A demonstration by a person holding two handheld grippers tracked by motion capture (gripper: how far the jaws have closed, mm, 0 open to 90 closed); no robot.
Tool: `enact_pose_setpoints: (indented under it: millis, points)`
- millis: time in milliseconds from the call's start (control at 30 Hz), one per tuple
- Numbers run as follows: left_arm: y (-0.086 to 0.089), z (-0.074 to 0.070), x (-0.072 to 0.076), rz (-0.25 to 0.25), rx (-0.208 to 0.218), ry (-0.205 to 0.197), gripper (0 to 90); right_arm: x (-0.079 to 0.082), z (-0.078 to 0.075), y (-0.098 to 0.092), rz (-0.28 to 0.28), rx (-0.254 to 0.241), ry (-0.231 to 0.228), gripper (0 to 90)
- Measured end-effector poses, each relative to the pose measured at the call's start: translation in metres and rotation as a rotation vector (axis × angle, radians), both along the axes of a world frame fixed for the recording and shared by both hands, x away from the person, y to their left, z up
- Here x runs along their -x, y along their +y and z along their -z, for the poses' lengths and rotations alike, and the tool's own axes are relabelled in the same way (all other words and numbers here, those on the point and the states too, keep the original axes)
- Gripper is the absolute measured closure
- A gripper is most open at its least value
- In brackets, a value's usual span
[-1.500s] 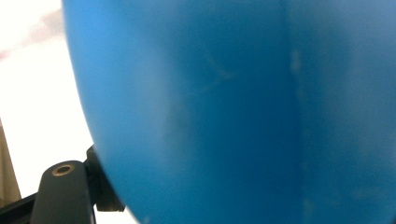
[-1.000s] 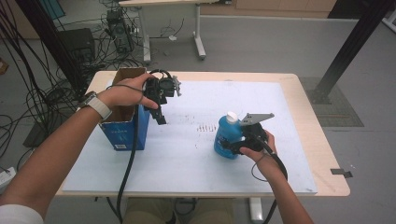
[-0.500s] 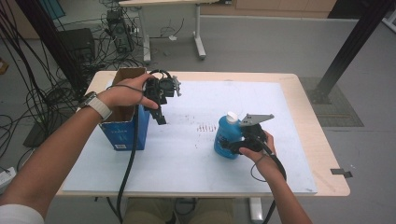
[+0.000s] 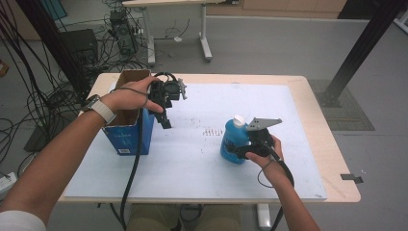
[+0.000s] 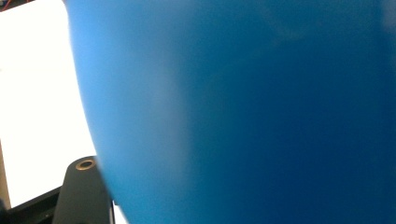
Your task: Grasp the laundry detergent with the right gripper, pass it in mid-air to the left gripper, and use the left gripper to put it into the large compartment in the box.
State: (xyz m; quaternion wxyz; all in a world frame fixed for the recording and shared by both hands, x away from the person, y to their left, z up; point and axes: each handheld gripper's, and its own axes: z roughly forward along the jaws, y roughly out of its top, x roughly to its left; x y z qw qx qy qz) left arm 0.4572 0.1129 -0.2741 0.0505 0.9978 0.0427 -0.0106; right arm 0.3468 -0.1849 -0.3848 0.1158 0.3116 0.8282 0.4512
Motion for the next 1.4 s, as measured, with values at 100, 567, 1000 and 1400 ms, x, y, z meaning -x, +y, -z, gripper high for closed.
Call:
enact_pose_setpoints:
  millis: [100,567,1000,1400]
  points:
    - [0.0000,0.0004,-0.0002,0.000,-0.001,0.000,10.4,-0.0002,0.0010,0.0003,0.001,-0.003,-0.002,31.9]
    - [-0.0004,0.0010,0.0000,-0.001,-0.001,0.001,10.4,0.0000,0.0044,-0.0005,0.002,-0.017,-0.010,35.0]
    - [-0.0003,0.0017,-0.0005,0.000,-0.002,0.004,10.5,-0.0004,0.0074,-0.0015,0.007,-0.032,-0.017,37.6]
    - [-0.0005,0.0026,-0.0006,-0.001,-0.002,0.005,10.5,-0.0006,0.0092,-0.0016,0.011,-0.041,-0.024,38.8]
